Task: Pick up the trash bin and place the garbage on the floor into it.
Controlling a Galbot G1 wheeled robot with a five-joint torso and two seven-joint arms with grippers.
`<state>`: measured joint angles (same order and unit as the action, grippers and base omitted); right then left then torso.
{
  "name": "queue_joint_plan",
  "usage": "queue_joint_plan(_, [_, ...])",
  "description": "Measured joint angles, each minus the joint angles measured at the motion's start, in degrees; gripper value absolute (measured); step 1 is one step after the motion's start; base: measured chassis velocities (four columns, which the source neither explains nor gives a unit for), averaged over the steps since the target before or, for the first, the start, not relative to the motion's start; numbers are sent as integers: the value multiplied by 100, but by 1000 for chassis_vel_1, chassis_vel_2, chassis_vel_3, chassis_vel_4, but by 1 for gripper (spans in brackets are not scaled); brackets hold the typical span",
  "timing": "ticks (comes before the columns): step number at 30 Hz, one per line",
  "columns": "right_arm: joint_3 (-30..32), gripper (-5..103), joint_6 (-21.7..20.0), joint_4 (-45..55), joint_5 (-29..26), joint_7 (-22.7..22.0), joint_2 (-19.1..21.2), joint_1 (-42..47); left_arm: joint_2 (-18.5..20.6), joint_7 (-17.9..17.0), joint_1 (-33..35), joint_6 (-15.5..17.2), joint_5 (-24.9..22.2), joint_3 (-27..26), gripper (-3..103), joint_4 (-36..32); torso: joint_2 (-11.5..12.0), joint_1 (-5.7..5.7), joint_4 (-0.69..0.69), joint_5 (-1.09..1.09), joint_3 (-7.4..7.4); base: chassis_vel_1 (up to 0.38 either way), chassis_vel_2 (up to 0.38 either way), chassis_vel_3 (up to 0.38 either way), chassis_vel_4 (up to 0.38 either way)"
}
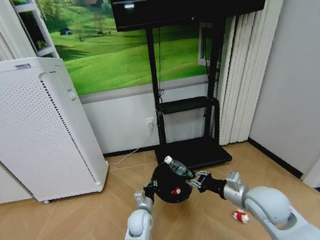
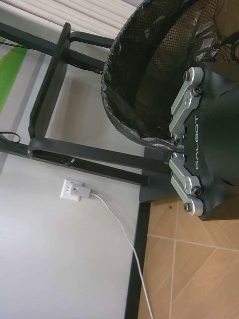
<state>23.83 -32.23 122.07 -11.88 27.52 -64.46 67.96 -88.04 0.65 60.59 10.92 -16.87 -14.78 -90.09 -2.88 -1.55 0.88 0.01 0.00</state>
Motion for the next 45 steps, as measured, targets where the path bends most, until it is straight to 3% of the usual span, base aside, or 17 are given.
queue_joint_plan(6, [-679,23,-4,-313,-29,-504,-255,-165,24,-2,58,0,2,-43,4,-100,1,0,1,-2,0,0,0,0,0])
queue_joint_plan(9, [-765,23,29,-371,-4,-570,-282,-174,20,-2,77,0,10,-54,4,-114,1,0,1,-1,0,0,0,0,0])
queue_joint_plan(15, [-1111,21,277,-632,36,-1219,-327,-217,11,10,165,0,55,-59,4,-221,1,0,1,-1,0,0,0,0,0])
queue_joint_plan(20, [-1136,37,329,-718,40,-1503,-332,-217,21,11,198,12,49,-57,4,-313,0,0,1,-1,0,0,0,0,0])
queue_joint_plan(23, [-1030,53,349,-753,84,-1589,-337,-208,37,13,253,23,45,-60,4,-397,0,0,1,-1,0,0,0,0,0])
queue_joint_plan(24, [-1030,53,349,-753,84,-1589,-337,-208,37,13,253,23,45,-60,4,-397,0,0,1,-1,0,0,0,0,0])
queue_joint_plan(27, [-870,70,331,-669,38,-1636,-303,-175,60,25,313,26,42,-65,4,-469,0,0,1,-1,0,0,0,0,0])
queue_joint_plan(31, [-800,75,323,-621,2,-1636,-262,-156,67,32,321,26,38,-71,4,-489,0,0,1,-1,0,0,0,0,0])
queue_joint_plan(32, [-757,86,321,-598,-4,-1637,-243,-144,70,33,322,27,32,-74,4,-505,1,0,1,-1,0,0,0,0,0])
queue_joint_plan(34, [-657,91,318,-564,-35,-1656,-241,-132,74,35,321,27,17,-75,4,-529,0,0,1,0,0,0,0,0,0])
queue_joint_plan(37, [-422,99,291,-538,-101,-1717,-253,-149,90,35,326,31,-1,-104,4,-578,0,0,1,0,0,0,0,0,0])
queue_joint_plan(42, [115,100,51,-568,-354,-1789,-87,-227,187,27,411,60,-31,-228,4,-760,0,0,1,-1,0,0,0,0,0])
queue_joint_plan(45, [490,100,-362,-815,-863,-2397,179,-192,417,34,560,115,134,-478,4,-1102,0,0,0,-1,0,0,0,0,0])
